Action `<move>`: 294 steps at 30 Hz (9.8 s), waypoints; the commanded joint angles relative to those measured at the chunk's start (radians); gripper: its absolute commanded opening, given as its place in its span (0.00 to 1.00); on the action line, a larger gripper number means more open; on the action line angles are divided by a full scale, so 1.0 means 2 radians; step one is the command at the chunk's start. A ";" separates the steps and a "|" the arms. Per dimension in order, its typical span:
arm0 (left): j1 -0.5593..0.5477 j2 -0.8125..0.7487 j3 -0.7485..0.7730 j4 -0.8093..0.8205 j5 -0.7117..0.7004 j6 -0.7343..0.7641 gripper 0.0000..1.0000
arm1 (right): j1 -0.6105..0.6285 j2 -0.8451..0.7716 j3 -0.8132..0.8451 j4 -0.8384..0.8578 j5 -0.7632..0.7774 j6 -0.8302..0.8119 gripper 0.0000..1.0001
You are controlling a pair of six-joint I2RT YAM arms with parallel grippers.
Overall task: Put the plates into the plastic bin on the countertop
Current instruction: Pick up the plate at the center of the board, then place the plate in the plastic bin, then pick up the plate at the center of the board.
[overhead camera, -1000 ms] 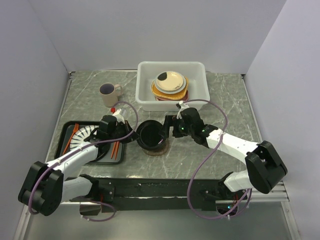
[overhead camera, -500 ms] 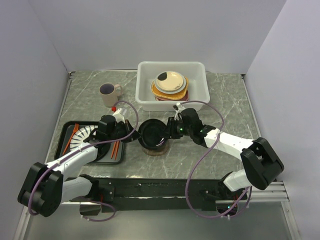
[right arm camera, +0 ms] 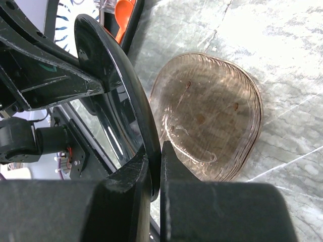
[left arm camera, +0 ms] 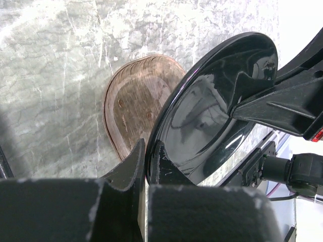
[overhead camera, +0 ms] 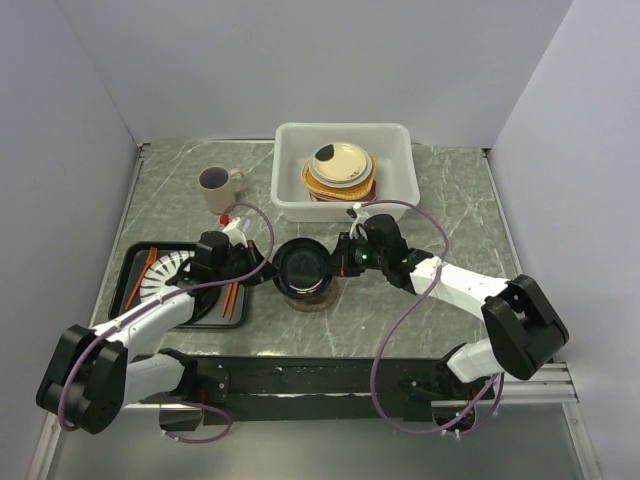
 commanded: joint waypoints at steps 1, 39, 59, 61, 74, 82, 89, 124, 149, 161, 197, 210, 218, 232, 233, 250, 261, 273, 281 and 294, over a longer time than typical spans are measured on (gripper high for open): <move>-0.011 -0.020 0.018 0.019 0.007 -0.001 0.06 | 0.007 -0.008 0.001 0.018 0.032 -0.010 0.00; -0.011 -0.078 0.014 -0.026 -0.063 0.011 0.99 | -0.021 -0.008 0.044 0.005 0.042 -0.014 0.00; -0.002 -0.108 0.001 -0.029 -0.062 0.016 0.99 | -0.083 0.012 0.143 -0.001 0.050 -0.013 0.00; -0.002 -0.111 -0.002 -0.026 -0.059 0.017 0.99 | -0.088 0.019 0.156 -0.002 0.055 -0.015 0.00; -0.001 -0.110 -0.004 -0.030 -0.055 0.022 0.99 | -0.141 0.091 0.293 -0.041 0.043 -0.030 0.00; -0.001 -0.105 -0.002 -0.032 -0.054 0.024 0.99 | -0.182 0.147 0.359 -0.041 0.006 -0.011 0.00; -0.001 -0.103 -0.002 -0.034 -0.055 0.025 0.99 | -0.200 0.186 0.414 -0.041 -0.001 0.003 0.00; -0.001 -0.097 0.005 -0.052 -0.076 0.030 0.99 | -0.229 0.362 0.516 -0.053 -0.031 0.058 0.00; -0.001 -0.041 -0.005 -0.015 -0.049 0.016 0.99 | -0.232 0.194 0.367 -0.006 0.050 0.027 0.94; -0.003 0.007 -0.008 0.022 -0.028 0.006 0.99 | -0.232 0.124 0.330 0.009 0.043 0.028 0.95; -0.040 0.204 -0.001 0.141 -0.016 -0.051 0.01 | -0.227 -0.139 0.049 0.028 0.014 0.034 0.96; -0.039 0.127 0.002 0.099 -0.045 -0.041 0.01 | -0.216 -0.095 0.073 -0.023 -0.043 -0.007 0.96; -0.038 0.102 0.005 0.090 -0.049 -0.039 0.01 | -0.152 -0.048 0.058 -0.044 -0.047 -0.036 0.96; -0.036 0.063 -0.002 0.073 -0.056 -0.037 0.01 | -0.054 0.042 0.005 0.009 -0.046 -0.018 0.94; -0.036 0.060 -0.002 0.072 -0.057 -0.036 0.01 | -0.052 0.045 0.003 0.017 -0.050 -0.016 0.93; -0.034 0.036 -0.006 0.055 -0.063 -0.034 0.01 | -0.037 0.098 0.008 0.067 -0.087 0.009 0.06; -0.034 0.028 -0.008 0.053 -0.070 -0.031 0.13 | -0.036 0.088 0.008 0.061 -0.081 0.004 0.00; -0.034 0.019 -0.010 0.046 -0.082 -0.025 0.68 | -0.036 0.085 0.006 0.065 -0.082 0.004 0.00; -0.034 0.003 -0.016 0.043 -0.091 -0.020 0.99 | -0.036 0.086 0.014 0.059 -0.082 -0.002 0.00; -0.034 -0.034 -0.021 0.030 -0.108 -0.018 0.99 | -0.037 0.081 0.041 0.035 -0.069 -0.007 0.00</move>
